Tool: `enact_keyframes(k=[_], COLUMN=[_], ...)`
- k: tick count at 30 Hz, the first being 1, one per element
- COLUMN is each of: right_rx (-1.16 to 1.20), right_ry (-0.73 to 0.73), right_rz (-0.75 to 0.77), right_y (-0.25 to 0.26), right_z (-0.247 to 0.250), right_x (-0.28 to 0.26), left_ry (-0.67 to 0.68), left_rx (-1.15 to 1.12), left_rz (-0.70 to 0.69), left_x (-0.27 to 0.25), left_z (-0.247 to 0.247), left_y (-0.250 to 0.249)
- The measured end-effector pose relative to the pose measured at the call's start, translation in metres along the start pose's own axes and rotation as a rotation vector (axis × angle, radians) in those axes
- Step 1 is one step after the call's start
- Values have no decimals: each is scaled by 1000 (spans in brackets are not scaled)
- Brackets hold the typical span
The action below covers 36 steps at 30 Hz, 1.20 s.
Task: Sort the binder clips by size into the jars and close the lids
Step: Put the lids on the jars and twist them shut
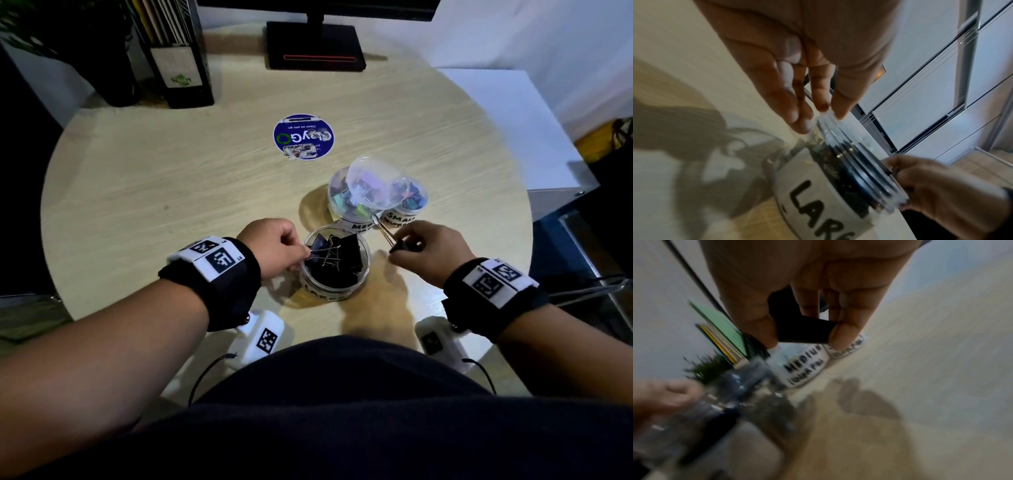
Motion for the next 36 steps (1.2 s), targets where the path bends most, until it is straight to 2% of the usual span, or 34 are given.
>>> enact_keyframes(k=[2, 3, 5, 7, 11, 19, 25, 31, 36], right_rx=[148, 146, -34, -261, -452, -395, -374, -431, -355], right_ry=[-47, -39, 16, 61, 89, 106, 67, -36, 28], right_rz=[75, 134, 265, 346, 382, 485, 509, 417, 351], right_y=[19, 29, 52, 69, 84, 88, 81, 87, 83], right_z=[8, 11, 13, 11, -1, -7, -8, -10, 0], right_x=[-9, -14, -23, -27, -25, -20, -21, -28, -24], left_ry=[-12, -34, -61, -30, 34, 17, 20, 22, -10], left_rx=[-9, -46, -125, -163, -138, -159, -187, -156, -66], left_rz=[3, -7, -30, -40, -33, -32, -31, -49, -105], left_x=[0, -1, -1, 0, -1, -2, -1, 1, 1], left_z=[3, 5, 6, 4, -3, -8, -8, -11, -7], left_y=[0, -2, -7, -11, -14, -8, -10, -10, -11])
Point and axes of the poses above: each hand's wrist, its own x-axis towards the middle knuckle, its own z-axis out of the back of the hand, y = z × x, the point moved 3 cm from there along x, towards the middle knuckle, and after that the axes turned 12 degrees about -x, right-handed, at the moved point
